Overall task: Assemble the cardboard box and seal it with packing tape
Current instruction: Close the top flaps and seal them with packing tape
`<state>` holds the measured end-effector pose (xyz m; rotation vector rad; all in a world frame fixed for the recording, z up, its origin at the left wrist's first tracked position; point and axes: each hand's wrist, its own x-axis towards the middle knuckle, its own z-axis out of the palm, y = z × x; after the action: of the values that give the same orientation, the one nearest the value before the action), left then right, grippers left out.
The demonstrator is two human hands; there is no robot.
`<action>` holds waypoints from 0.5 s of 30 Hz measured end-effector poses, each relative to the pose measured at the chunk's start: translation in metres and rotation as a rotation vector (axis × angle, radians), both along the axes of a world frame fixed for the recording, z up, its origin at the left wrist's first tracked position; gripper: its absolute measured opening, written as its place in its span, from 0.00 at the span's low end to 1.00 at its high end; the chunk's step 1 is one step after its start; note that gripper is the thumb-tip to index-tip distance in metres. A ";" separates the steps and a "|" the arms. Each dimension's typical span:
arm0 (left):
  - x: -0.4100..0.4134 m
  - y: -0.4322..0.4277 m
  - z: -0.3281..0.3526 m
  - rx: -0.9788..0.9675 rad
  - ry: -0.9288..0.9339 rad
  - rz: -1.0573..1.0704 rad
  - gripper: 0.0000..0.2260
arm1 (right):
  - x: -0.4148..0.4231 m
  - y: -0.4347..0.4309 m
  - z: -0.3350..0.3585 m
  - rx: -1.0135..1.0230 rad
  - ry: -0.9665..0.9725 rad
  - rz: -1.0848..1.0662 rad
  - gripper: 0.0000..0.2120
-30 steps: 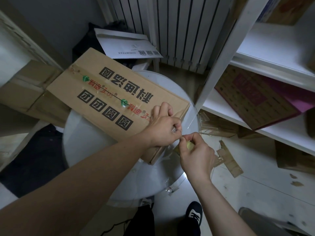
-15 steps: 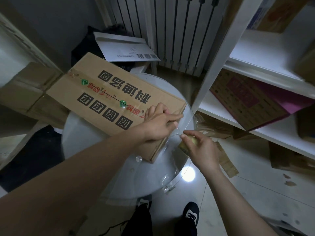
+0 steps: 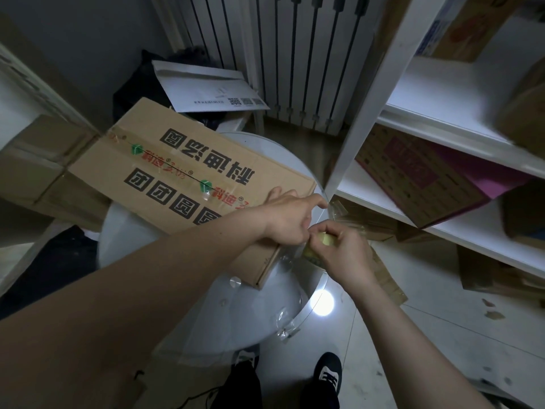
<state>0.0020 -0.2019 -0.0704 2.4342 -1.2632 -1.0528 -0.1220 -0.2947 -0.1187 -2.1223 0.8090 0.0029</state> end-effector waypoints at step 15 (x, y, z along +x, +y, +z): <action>-0.002 0.009 -0.010 -0.065 0.036 0.114 0.24 | 0.012 0.004 0.003 0.026 0.064 -0.069 0.06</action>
<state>-0.0001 -0.1925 -0.0807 2.3967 -1.1148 -1.0046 -0.1104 -0.2907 -0.1153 -2.0780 0.9153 0.0444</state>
